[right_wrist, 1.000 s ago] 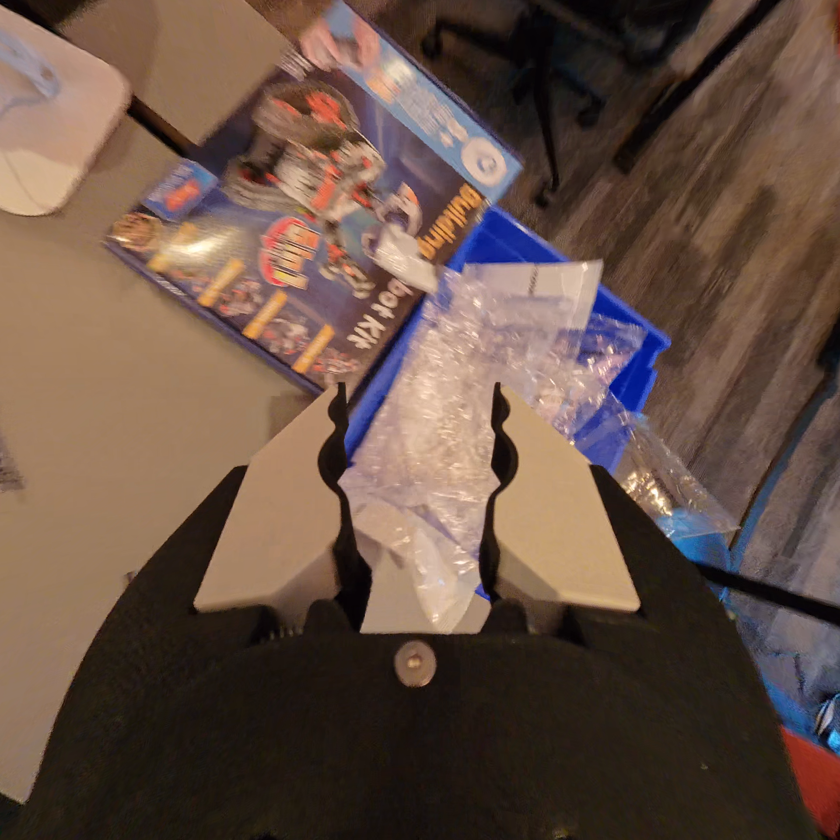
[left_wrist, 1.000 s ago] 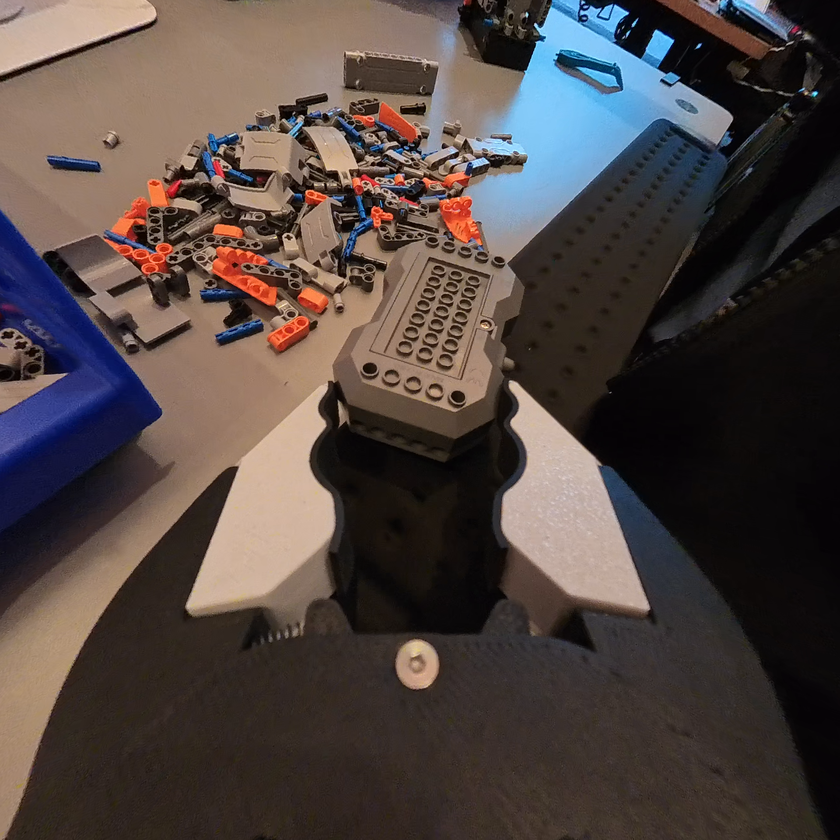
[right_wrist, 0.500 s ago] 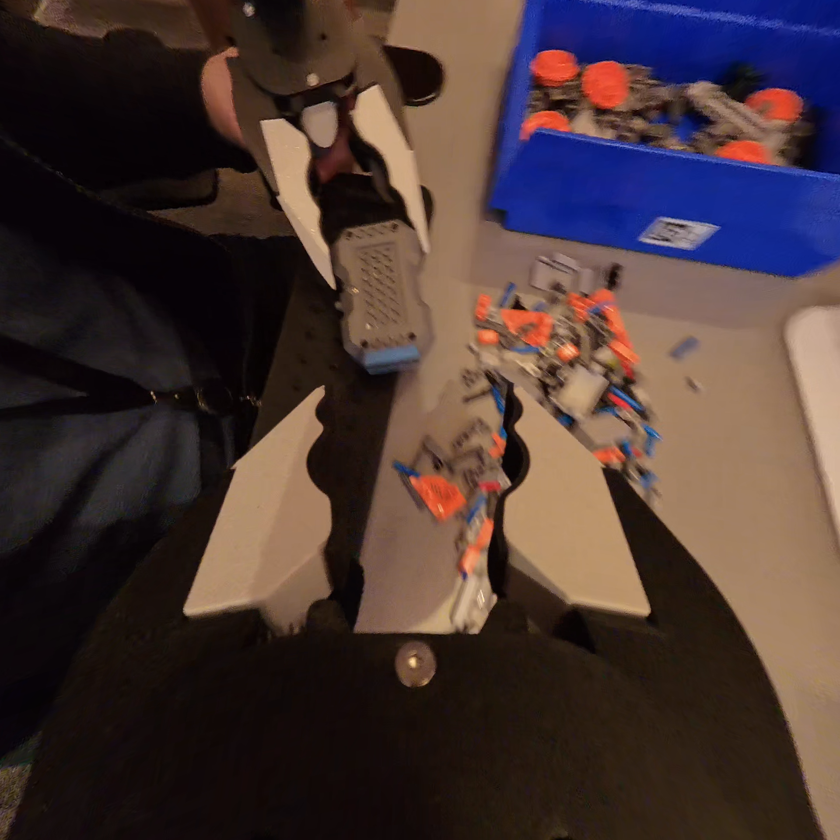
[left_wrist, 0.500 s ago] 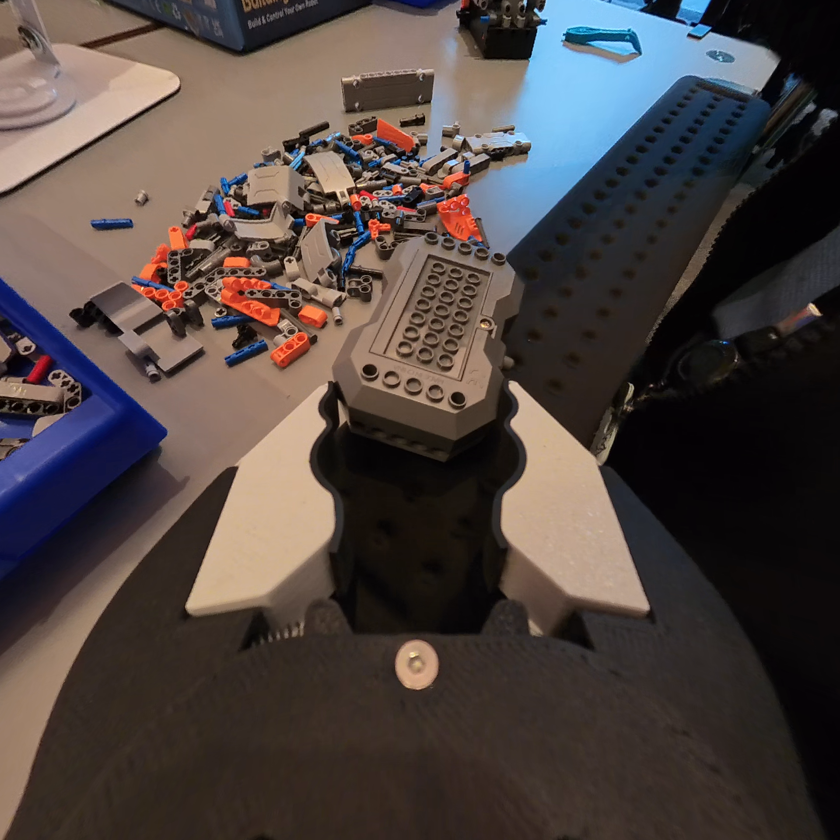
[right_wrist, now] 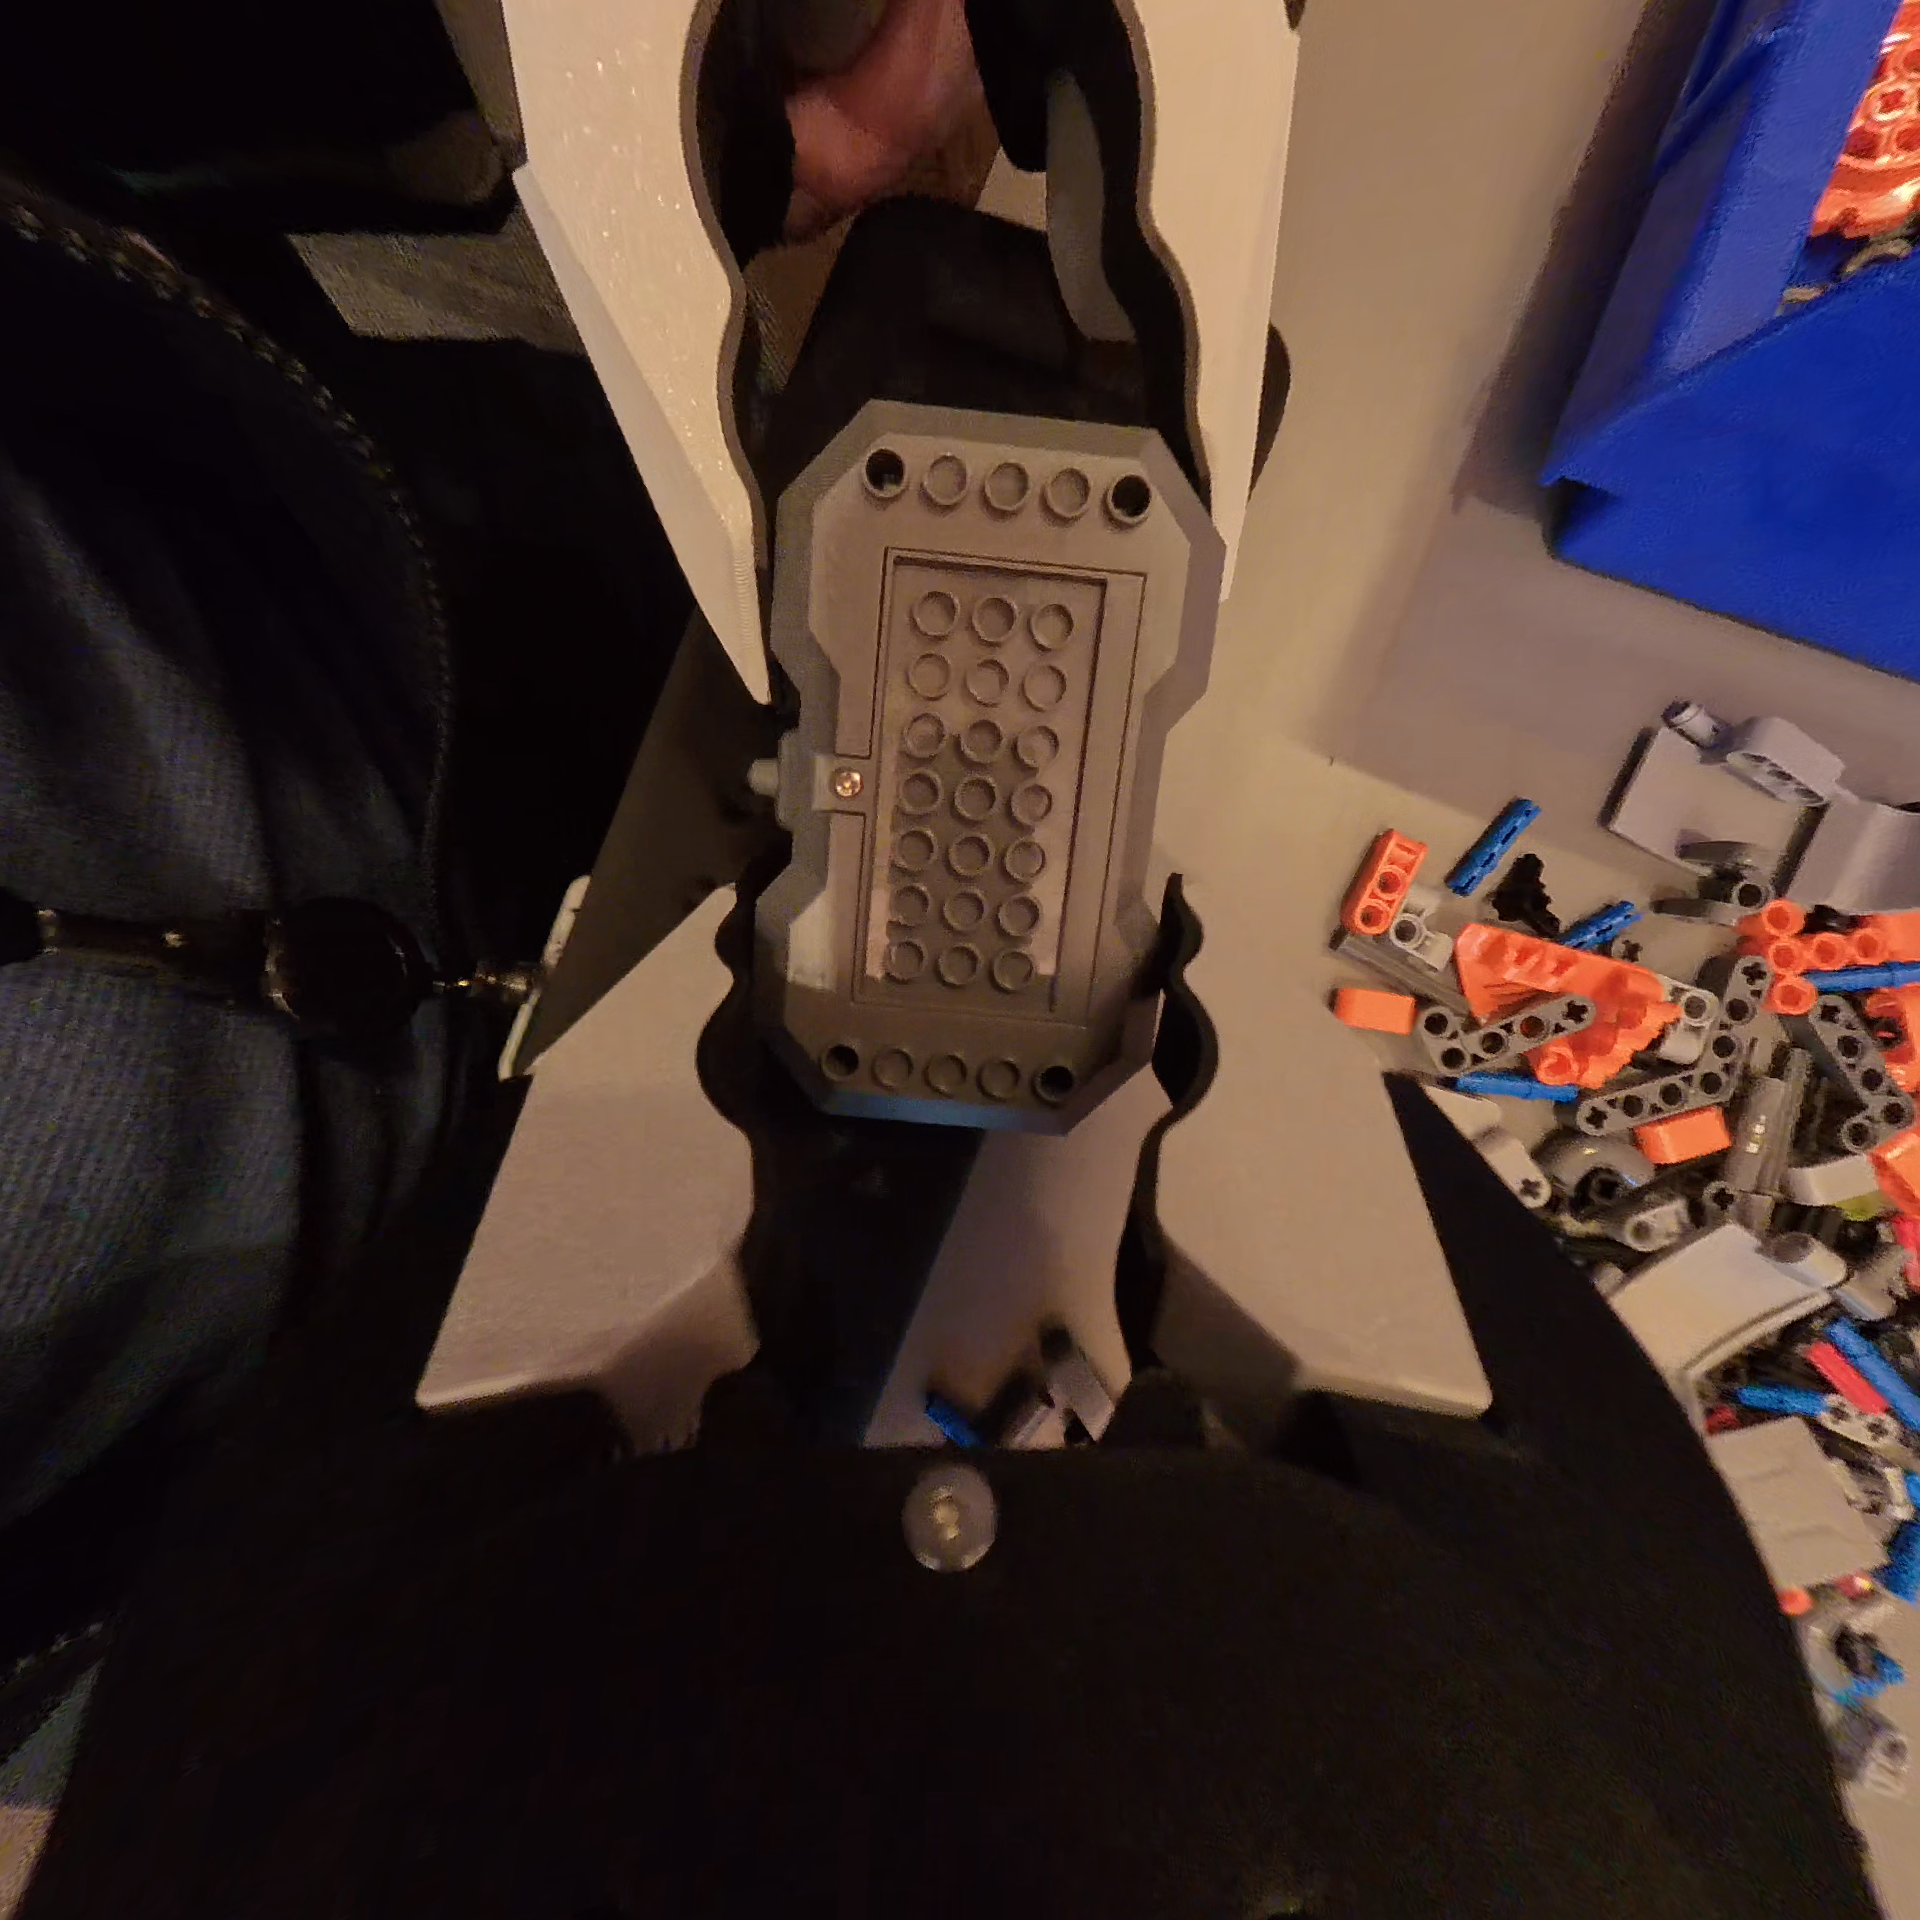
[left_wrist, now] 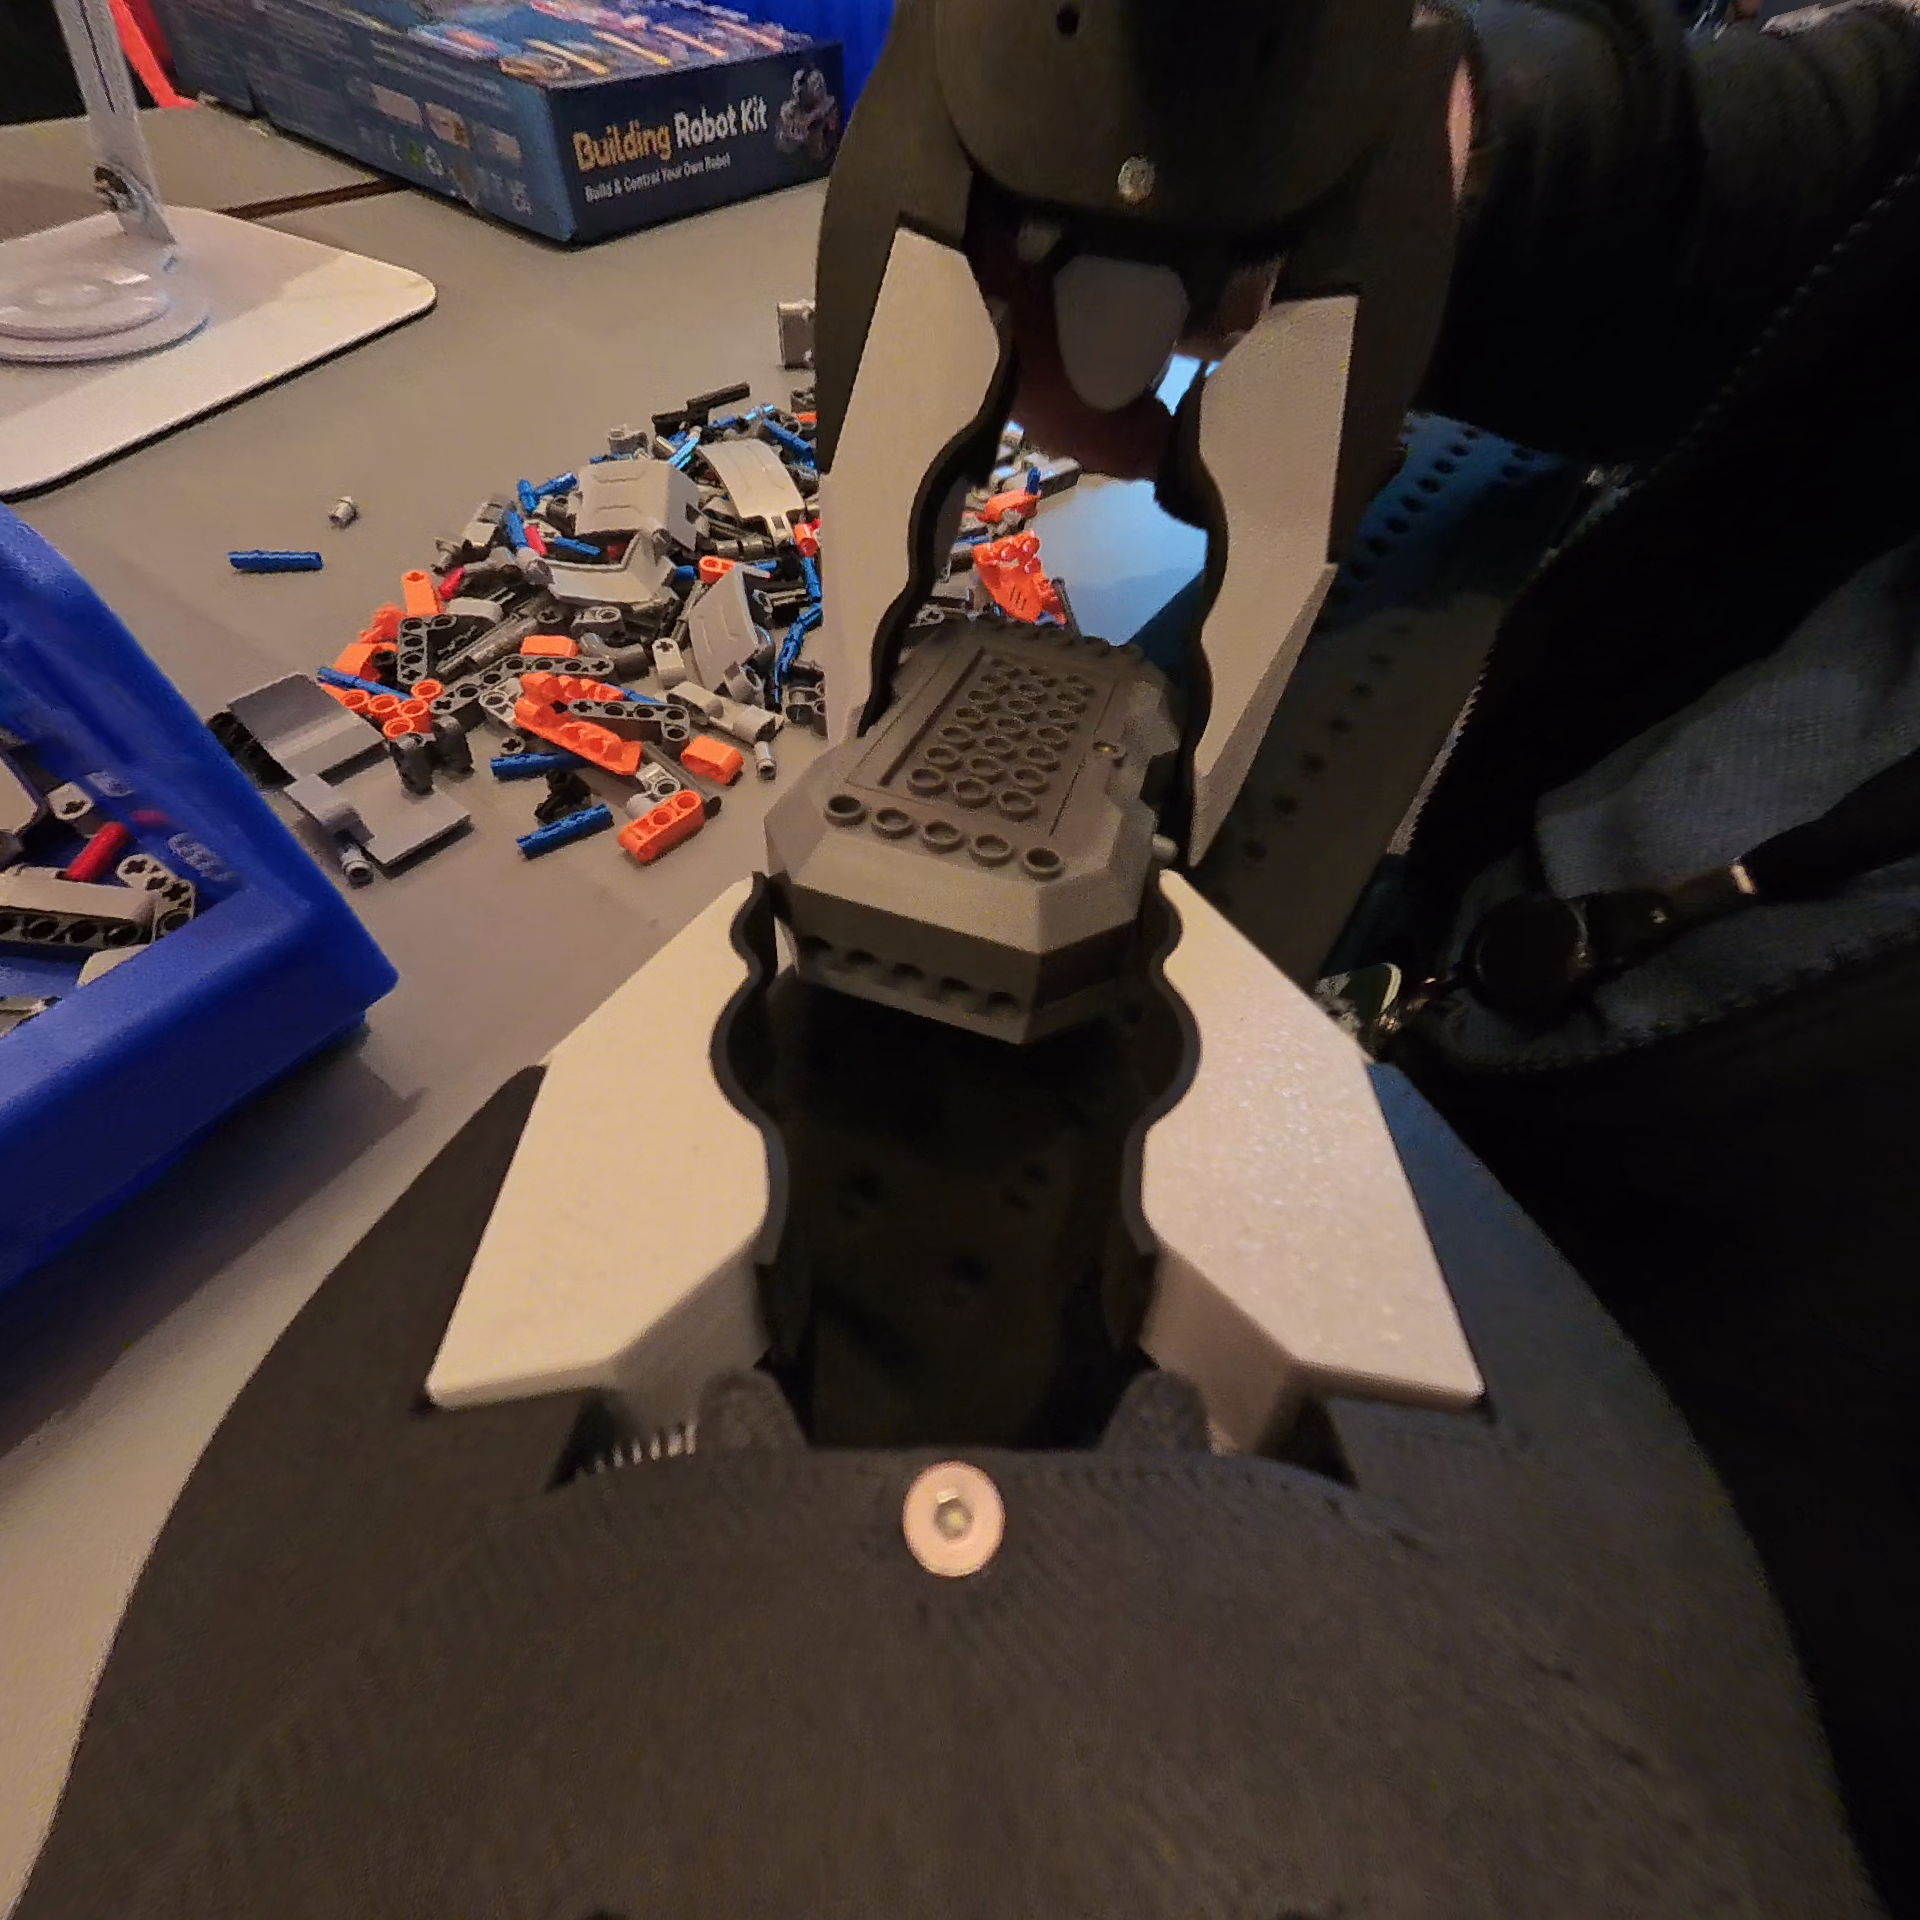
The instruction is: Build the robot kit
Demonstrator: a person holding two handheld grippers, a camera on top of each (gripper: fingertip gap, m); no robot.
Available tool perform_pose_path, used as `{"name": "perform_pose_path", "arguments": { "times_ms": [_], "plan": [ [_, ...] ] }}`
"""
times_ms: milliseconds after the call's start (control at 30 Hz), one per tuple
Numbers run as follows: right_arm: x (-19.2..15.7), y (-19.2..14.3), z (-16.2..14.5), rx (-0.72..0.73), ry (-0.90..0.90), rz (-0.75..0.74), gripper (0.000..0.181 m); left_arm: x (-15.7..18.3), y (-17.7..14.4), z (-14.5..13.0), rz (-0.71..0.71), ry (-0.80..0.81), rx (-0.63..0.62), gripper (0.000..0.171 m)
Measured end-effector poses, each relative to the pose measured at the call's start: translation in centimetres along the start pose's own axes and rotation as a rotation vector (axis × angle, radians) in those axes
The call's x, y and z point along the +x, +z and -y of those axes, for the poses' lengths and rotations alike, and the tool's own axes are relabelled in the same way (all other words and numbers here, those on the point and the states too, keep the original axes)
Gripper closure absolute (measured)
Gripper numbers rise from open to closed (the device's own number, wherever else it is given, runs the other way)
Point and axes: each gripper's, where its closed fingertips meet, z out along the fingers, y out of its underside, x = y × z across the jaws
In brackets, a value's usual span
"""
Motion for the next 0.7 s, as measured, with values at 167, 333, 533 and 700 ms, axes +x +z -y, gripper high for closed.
{"name": "perform_pose_path", "arguments": {
  "times_ms": [167,333,533,700],
  "plan": [
    [-0.2,-1.4,1.4,0.123,0.118,0.128,0.106,-0.2,-0.8,1.2,-0.006,0.033,0.048,0.103],
    [0.2,-3.1,1.7,0.206,0.235,0.27,0.105,-2.1,-1.5,1.6,0.125,0.147,0.023,0.086],
    [-0.9,-4.0,0.8,0.163,0.282,0.426,0.105,-0.7,-1.5,3.8,0.15,0.371,-0.012,0.088],
    [-2.4,-4.6,1.1,0.143,0.297,0.559,0.105,1.6,0.4,3.8,0.132,0.584,-0.123,0.123]
  ]
}}
